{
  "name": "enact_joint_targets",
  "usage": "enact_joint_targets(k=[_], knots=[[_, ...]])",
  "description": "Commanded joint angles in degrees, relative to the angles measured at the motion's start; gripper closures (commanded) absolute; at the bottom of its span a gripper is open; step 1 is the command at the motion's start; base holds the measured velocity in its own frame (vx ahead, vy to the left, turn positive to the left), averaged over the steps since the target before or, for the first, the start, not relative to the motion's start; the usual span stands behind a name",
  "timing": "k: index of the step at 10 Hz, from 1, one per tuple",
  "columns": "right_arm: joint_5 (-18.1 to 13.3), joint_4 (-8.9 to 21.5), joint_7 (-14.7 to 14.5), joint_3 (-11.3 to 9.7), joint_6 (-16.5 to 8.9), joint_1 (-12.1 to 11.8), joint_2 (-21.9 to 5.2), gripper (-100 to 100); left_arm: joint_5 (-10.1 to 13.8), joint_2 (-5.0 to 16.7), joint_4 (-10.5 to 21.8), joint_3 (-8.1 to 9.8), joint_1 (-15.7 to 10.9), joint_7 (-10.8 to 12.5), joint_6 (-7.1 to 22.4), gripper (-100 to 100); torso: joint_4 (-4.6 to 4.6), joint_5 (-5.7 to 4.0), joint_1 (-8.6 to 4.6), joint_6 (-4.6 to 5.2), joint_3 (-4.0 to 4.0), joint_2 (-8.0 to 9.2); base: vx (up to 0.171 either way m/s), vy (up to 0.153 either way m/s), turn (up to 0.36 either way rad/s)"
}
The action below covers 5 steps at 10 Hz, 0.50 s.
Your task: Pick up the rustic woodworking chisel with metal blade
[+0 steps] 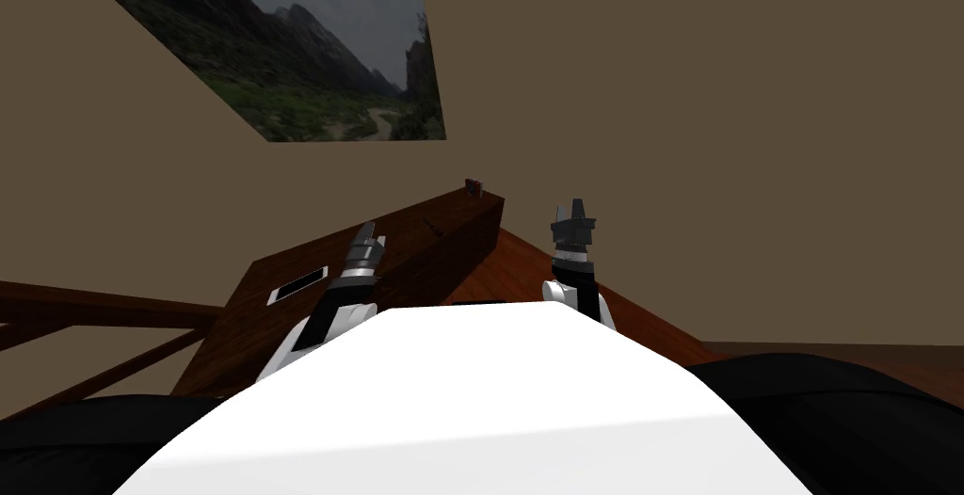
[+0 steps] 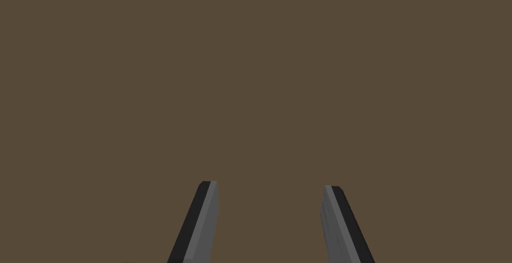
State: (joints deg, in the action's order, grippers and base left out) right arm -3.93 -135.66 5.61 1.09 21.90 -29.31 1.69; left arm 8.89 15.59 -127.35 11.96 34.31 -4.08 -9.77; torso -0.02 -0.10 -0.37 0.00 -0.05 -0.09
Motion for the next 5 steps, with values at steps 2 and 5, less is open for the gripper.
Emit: enact_joint_targets(k=[2,5], knots=[[0.0,0.0,0.0,0.0,0.0,0.0,0.0,0,1.5,1.8,-0.1,1.30,0.8,-0.7,3.8,-100,0.00,-0.01,-0.10,0.00,-0.01,-0.03,0.027,-0.127,-0.004],[0.0,0.0,0.0,0.0,0.0,0.0,0.0,0,4.5,5.3,-0.4,3.95,2.1,-1.9,9.3,-100,0.00,-0.01,-0.06,0.00,0.00,0.00,0.026,-0.130,-0.010]])
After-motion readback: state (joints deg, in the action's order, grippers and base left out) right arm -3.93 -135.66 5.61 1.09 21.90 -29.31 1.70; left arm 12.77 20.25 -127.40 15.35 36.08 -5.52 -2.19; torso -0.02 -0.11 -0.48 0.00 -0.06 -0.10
